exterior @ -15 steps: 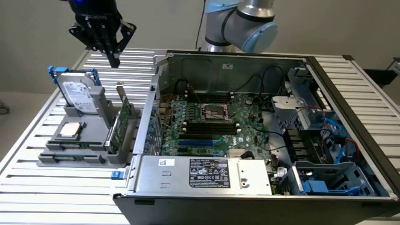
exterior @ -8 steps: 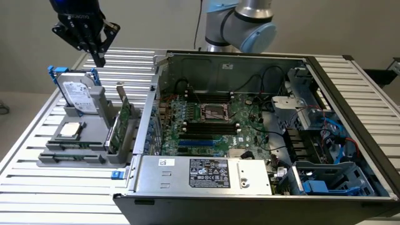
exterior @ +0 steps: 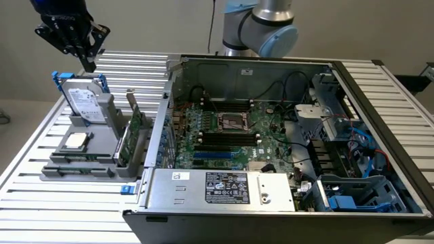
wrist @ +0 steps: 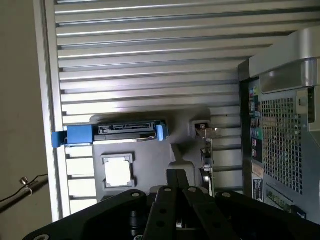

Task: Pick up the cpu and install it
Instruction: 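Reach for the cpu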

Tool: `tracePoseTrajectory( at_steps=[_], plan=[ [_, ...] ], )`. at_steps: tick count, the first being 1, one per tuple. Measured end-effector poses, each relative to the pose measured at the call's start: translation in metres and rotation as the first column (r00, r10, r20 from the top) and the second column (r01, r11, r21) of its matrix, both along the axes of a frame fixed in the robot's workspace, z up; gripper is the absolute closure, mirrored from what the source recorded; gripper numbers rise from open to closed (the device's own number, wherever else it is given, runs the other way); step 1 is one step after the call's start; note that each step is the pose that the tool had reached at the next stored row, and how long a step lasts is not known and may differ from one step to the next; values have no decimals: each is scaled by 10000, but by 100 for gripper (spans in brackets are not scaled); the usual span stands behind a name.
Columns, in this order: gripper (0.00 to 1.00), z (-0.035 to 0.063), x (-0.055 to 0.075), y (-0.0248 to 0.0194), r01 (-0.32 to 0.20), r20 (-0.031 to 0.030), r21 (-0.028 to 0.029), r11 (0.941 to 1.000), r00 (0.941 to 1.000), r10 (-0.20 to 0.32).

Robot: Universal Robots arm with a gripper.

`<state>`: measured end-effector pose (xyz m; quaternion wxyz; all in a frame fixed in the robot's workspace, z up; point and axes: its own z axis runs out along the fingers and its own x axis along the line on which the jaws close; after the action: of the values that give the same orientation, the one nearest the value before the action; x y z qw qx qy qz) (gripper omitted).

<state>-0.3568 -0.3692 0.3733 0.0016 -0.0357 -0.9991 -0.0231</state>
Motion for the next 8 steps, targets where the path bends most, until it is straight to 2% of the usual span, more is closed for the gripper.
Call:
tracePoseTrajectory(
  at_steps=[3, 8],
  plan=[
    [89, -14, -139, 1, -1, -111, 0, 10000, 9999, 1],
    [89, -51, -365, 1, 1, -214, 0, 10000, 9998, -1]
  ],
)
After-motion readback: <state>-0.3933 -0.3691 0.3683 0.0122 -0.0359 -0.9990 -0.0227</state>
